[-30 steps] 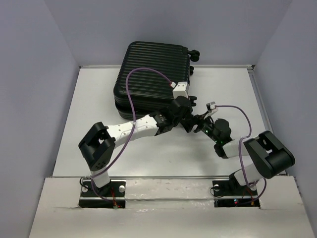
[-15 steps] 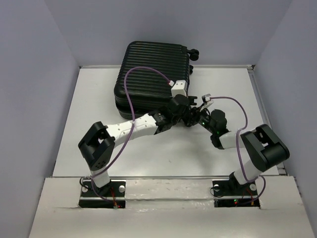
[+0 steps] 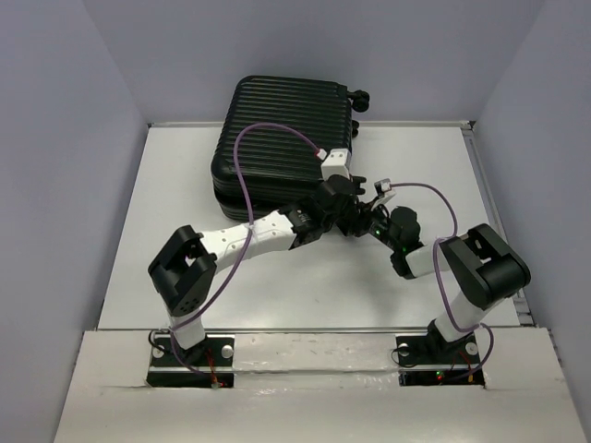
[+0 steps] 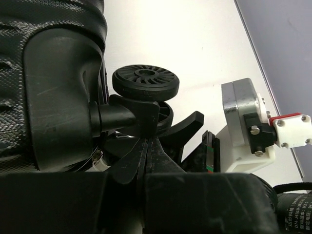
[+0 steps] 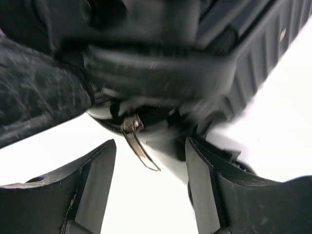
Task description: Pack the luggage
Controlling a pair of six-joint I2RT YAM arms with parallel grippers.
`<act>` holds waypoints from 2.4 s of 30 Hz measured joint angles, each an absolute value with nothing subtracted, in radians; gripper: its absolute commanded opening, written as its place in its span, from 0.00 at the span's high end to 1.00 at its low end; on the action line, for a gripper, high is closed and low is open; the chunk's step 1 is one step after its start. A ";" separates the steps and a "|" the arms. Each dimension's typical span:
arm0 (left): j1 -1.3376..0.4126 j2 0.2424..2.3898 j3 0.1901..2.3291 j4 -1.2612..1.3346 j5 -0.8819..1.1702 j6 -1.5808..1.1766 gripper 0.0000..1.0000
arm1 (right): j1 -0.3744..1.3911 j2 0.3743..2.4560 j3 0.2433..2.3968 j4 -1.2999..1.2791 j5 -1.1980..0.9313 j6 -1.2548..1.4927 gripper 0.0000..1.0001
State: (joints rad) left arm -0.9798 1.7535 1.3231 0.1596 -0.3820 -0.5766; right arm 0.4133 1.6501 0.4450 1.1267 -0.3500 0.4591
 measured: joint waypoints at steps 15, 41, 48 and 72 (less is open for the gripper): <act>-0.979 1.787 1.332 0.168 -0.364 -0.577 0.94 | 0.420 1.666 0.442 1.170 -0.392 0.486 0.93; -0.963 2.008 2.065 -0.150 -0.092 -0.527 0.74 | 0.656 1.740 0.395 1.332 -0.252 0.671 0.93; -0.965 1.597 1.449 -0.163 -0.167 -0.506 0.26 | 0.636 1.663 0.347 1.301 -0.241 0.667 0.93; -0.960 1.458 1.045 0.093 -0.282 -0.707 0.17 | 0.635 1.665 0.330 1.317 -0.270 0.667 0.93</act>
State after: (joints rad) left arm -0.9596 1.4578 1.0447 0.0929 -0.2817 -0.7074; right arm 0.6353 1.6646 0.3302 1.3167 -0.2699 0.6674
